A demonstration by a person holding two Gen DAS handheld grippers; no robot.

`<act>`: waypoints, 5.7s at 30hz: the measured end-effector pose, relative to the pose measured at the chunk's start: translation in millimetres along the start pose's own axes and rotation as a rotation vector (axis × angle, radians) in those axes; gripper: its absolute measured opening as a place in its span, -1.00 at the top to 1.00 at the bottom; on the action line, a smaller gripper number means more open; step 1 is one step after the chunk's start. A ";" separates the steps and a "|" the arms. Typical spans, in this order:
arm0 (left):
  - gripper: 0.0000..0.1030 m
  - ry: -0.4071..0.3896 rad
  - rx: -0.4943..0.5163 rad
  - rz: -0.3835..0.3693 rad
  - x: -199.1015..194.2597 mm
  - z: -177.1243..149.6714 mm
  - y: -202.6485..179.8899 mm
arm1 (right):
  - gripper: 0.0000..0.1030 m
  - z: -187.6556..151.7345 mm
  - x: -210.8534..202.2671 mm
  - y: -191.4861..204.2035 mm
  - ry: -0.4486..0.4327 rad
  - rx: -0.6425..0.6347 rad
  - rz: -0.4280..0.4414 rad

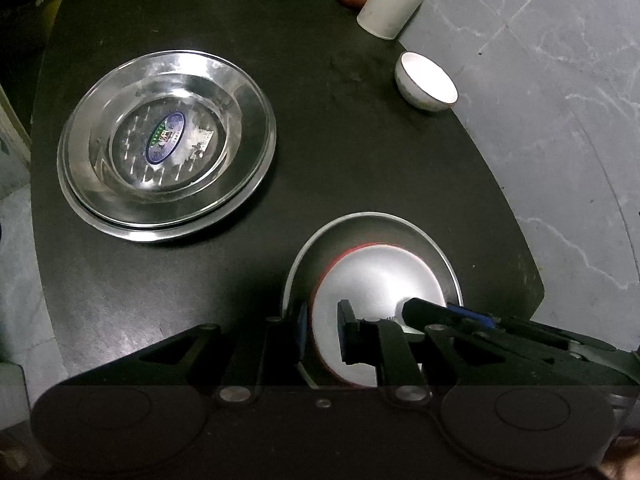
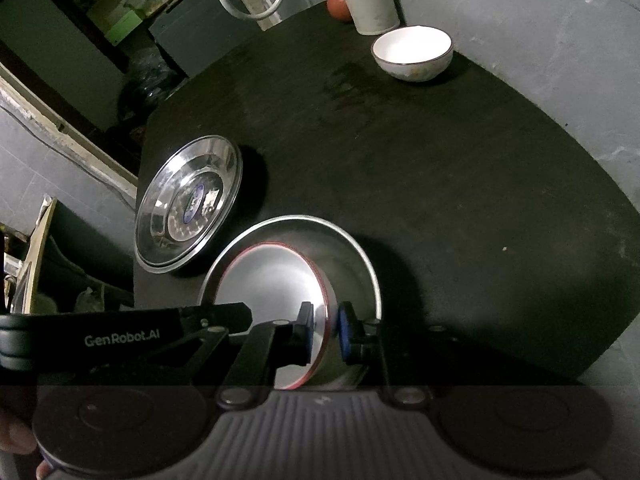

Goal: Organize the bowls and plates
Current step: 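Open the left gripper to release the white bowl inside the steel bowl, then move the left gripper to the second white bowl by the thermos and grasp its rim, then lift the second white bowl with the left gripper toward the steel bowl, then lower the second white bowl into the stacked bowls with the left gripper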

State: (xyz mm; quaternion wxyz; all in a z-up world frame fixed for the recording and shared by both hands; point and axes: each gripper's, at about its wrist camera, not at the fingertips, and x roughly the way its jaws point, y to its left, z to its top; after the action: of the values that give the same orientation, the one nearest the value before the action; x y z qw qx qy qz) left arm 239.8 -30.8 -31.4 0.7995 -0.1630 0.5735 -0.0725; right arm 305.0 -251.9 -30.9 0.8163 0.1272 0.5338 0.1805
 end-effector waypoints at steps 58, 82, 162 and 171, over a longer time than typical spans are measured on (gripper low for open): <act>-0.98 -0.255 0.050 0.102 88.3 180.5 -63.5 | -0.98 81.5 13.6 -109.1 -0.371 0.244 -0.091; 0.29 -0.102 0.344 0.058 149.4 216.6 -101.9 | -0.23 146.7 61.9 -110.8 -0.395 0.248 -0.070; 0.78 -0.149 0.056 -0.101 -28.2 -18.8 -17.4 | 0.55 -34.4 -57.7 7.7 -0.166 -0.152 0.028; 0.78 -0.129 0.047 -0.086 -24.9 -22.8 -16.6 | 0.55 -35.9 -53.2 4.7 -0.137 -0.148 0.036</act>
State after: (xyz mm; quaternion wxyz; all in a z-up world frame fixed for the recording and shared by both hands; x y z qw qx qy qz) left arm 211.3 -42.9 -10.0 0.8345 -0.1731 0.5116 -0.1093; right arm 251.9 -270.1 0.6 0.8545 0.0884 0.4598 0.2251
